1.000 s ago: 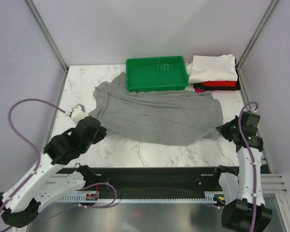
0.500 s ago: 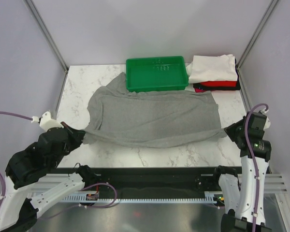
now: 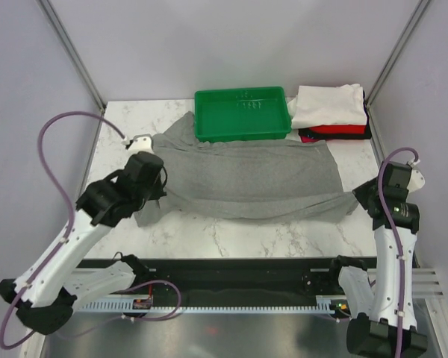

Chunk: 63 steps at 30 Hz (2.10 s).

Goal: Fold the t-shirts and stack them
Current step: Fold the tshirt

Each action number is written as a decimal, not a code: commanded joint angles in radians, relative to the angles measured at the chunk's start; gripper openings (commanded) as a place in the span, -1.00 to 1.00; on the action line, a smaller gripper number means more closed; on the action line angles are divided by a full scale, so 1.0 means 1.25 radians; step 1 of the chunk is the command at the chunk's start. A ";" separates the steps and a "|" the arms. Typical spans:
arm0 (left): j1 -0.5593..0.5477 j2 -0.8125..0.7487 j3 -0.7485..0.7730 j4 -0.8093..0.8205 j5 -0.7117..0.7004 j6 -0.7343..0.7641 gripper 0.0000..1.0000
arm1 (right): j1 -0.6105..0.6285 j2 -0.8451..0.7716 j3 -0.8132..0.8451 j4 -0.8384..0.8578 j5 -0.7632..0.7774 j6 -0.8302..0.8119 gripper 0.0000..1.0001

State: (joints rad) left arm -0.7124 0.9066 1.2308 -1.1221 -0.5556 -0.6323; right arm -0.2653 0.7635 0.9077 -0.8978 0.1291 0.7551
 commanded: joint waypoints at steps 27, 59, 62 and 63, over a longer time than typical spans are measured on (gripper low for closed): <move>0.421 0.559 0.258 0.288 0.236 0.399 -0.96 | 0.023 0.409 -0.005 0.343 -0.063 0.000 -1.00; 0.527 0.014 -0.512 0.520 0.360 -0.148 0.72 | -0.002 0.203 -0.297 0.310 -0.125 -0.029 0.59; 0.548 -0.020 -0.595 0.572 0.366 -0.184 0.80 | -0.002 0.219 -0.324 0.318 -0.138 -0.035 0.50; 0.561 -0.021 -0.610 0.586 0.376 -0.186 0.80 | -0.001 0.225 -0.330 0.322 -0.140 -0.033 0.43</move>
State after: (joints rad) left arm -0.0410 0.9169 0.5022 -0.5320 -0.1024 -0.7483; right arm -0.2684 1.0340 0.5140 -0.5201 -0.0299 0.7097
